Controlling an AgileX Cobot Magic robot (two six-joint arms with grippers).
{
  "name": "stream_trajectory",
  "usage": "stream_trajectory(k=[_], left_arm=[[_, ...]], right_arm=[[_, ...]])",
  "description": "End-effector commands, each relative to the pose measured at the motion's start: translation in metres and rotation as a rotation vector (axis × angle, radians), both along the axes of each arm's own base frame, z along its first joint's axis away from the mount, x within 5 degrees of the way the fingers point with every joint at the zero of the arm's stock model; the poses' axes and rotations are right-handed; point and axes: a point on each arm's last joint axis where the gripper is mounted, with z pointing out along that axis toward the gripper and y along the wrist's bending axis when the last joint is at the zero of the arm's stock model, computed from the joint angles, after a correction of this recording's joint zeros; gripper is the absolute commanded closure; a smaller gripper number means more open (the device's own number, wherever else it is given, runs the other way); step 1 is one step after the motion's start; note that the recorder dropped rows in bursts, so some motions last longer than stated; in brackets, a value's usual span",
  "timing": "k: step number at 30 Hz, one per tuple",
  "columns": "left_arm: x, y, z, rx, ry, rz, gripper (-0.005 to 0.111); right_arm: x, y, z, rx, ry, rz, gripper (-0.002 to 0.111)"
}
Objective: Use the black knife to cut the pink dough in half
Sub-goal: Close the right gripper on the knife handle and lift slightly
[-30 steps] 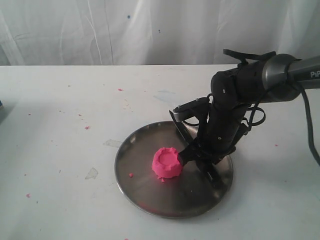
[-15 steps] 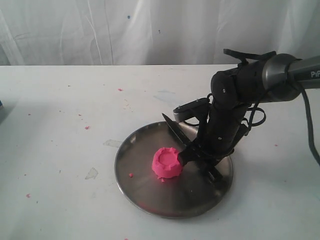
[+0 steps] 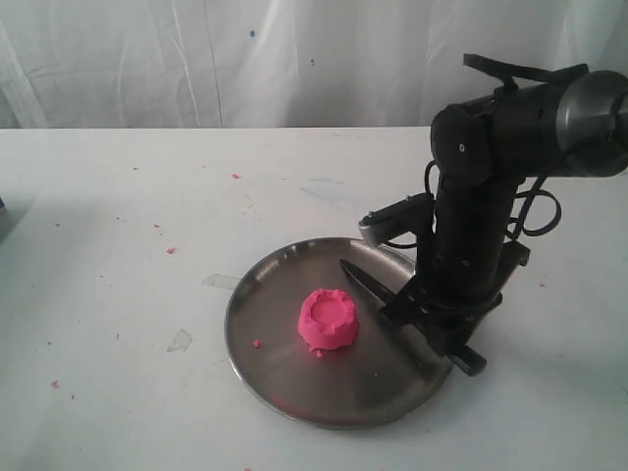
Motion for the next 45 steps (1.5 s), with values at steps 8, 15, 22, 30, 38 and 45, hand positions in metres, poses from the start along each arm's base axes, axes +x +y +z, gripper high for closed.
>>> stream_trajectory(k=[8,15,22,30,38,45], left_arm=[[0.0,0.0,0.0,-0.002,-0.001,0.0,0.107],[0.0,0.0,0.0,-0.002,-0.001,0.0,0.107],[0.0,0.0,0.0,-0.002,-0.001,0.0,0.107],[0.0,0.0,0.0,-0.002,-0.001,0.0,0.107],[0.0,0.0,0.0,-0.002,-0.001,0.0,0.107],[0.0,0.0,0.0,-0.002,-0.001,0.0,0.107]], right_arm=[[-0.03,-0.015,-0.018,-0.088,0.174,-0.001,0.108],[-0.023,-0.011,-0.022,-0.031,0.086,0.024,0.108],[-0.027,-0.013,-0.026,-0.039,0.105,0.038,0.108],[-0.024,-0.012,-0.027,-0.028,0.077,0.032,0.108],[-0.024,-0.012,-0.026,-0.026,0.074,0.032,0.108],[-0.023,-0.011,-0.02,-0.015,0.05,0.032,0.108]])
